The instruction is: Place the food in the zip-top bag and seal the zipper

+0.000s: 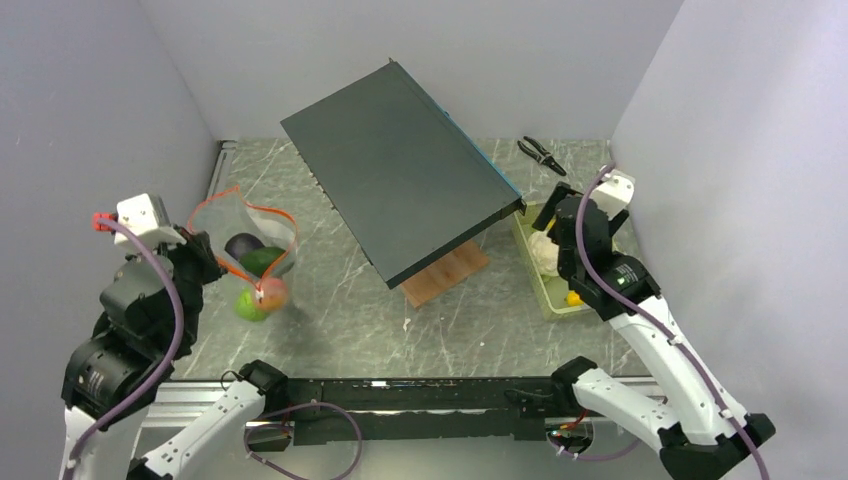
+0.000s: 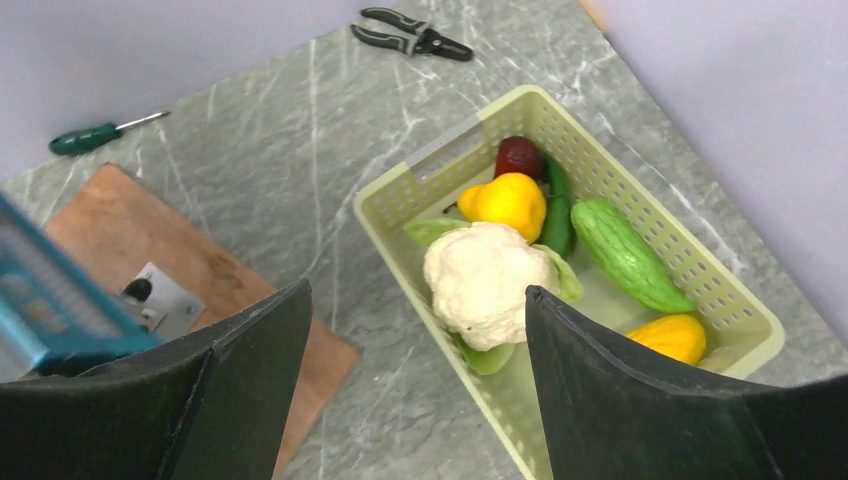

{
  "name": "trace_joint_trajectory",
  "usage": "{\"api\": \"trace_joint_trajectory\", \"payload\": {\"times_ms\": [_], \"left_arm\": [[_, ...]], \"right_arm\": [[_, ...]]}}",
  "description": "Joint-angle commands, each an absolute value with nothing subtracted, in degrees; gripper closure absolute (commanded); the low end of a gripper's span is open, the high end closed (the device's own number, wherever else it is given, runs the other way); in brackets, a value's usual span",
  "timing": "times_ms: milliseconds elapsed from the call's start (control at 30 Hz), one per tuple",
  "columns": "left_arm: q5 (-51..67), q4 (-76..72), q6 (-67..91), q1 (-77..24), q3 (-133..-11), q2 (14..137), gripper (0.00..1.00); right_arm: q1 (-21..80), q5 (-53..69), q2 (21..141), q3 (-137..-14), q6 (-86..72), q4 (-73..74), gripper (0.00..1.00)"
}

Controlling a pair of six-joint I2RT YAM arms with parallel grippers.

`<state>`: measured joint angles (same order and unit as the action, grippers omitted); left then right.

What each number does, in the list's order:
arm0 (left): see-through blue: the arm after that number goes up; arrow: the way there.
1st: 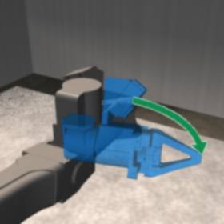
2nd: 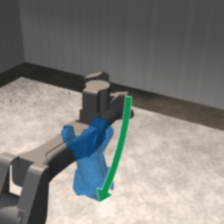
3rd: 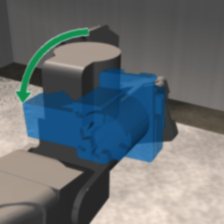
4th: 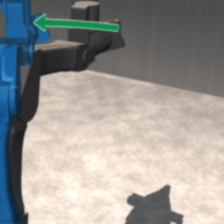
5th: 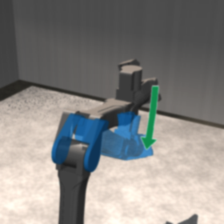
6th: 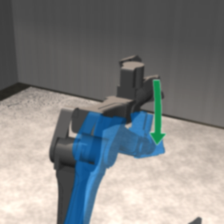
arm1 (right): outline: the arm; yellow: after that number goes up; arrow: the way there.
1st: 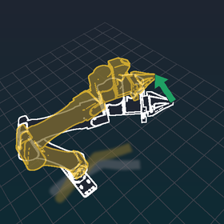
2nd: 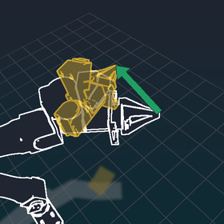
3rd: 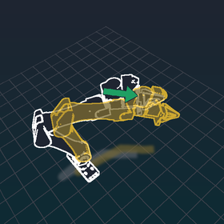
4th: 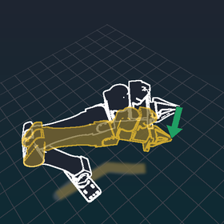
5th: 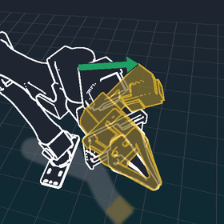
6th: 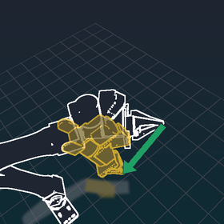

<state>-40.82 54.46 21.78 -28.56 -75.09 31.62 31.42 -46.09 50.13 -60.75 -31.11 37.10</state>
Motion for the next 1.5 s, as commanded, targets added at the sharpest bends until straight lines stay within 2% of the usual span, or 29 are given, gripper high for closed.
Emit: {"api": "trace_joint_trajectory", "payload": {"times_ms": [0,167,267,367,467,567,733,833,967,1233,1467], "left_arm": [[-45.4,56.6,19.5,-28.7,-80.9,36.8,1.0],[-44.9,54.2,18.9,-28.7,-81.1,37.5,1.0],[-43.7,51.8,20.1,-28.7,-76.3,36.2,1.0],[-42.7,48.2,20.5,-28.7,-69.4,33.6,1.0],[-42.8,45.8,20.9,-28.7,-62.1,30.6,1.0],[-43.3,45.3,22.1,-28.7,-56.6,28.0,1.0],[-40.1,41.7,20.2,-28.7,-47.8,23.7,1.0],[-39.8,41.0,18.7,-28.7,-44.9,22.6,1.0],[-37.1,40.4,17.5,-28.7,-43.5,22.4,1.0],[-32.1,39.8,16.0,-29.3,-44.0,25.4,1.0],[-31.6,38.3,13.8,-29.2,-43.4,25.5,1.0]], "right_arm": [[22.4,-37.4,48.7,-60.1,-28.0,33.6,0.21],[7.3,-22.7,51.0,-55.4,-28.1,31.6,0.22],[-1.4,-12.2,52.4,-51.8,-30.1,30.1,0.23],[-6.0,-7.3,53.1,-48.6,-32.7,29.0,0.25],[-6.2,-9.3,52.7,-45.9,-34.5,28.3,0.26],[-6.3,-13.0,51.1,-43.6,-34.5,27.9,0.33],[-6.3,-20.2,47.3,-40.7,-34.6,27.9,0.33],[-6.3,-19.7,46.9,-39.4,-35.0,27.2,0.33],[-6.3,-17.6,48.5,-38.8,-34.5,26.0,0.32],[-7.1,-24.7,51.4,-41.2,-32.6,28.3,0.32],[-13.5,-23.1,57.0,-42.4,-29.3,24.5,0.32]]}}
